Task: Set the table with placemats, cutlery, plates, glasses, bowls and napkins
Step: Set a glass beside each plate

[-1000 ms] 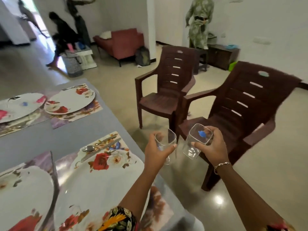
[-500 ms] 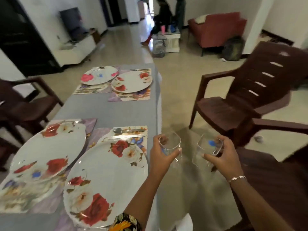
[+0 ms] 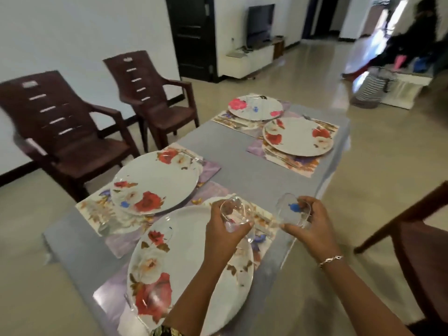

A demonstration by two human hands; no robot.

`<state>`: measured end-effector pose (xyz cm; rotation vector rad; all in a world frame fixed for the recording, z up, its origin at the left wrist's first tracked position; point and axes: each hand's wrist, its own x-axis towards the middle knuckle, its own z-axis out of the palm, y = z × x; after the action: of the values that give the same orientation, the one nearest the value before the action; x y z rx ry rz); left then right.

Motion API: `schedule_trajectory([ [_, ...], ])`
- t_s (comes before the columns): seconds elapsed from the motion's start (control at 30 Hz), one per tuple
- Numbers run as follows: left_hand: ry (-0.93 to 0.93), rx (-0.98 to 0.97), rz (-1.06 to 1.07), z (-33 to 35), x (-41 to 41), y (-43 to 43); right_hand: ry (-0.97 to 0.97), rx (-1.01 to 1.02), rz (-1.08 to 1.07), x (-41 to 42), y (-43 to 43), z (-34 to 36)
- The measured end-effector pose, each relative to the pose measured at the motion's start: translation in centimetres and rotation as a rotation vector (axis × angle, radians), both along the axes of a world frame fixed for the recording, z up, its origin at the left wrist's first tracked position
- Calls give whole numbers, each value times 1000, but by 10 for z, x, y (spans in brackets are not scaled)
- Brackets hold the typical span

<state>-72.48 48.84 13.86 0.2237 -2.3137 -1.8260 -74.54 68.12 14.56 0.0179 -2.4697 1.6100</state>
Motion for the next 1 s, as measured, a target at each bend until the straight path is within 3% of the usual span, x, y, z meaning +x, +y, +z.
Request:
schedule_trajectory([
  [0.3,29,-37,404,3,-7,-45,7,26,344,-107,-71,-7],
  [0.53,7,-49,695,2,-14,-34,6,78,582,-176,-119,-17],
  [1.0,-26,-81,984,1,-21,5,-28,162,686,-202,-160,-47],
])
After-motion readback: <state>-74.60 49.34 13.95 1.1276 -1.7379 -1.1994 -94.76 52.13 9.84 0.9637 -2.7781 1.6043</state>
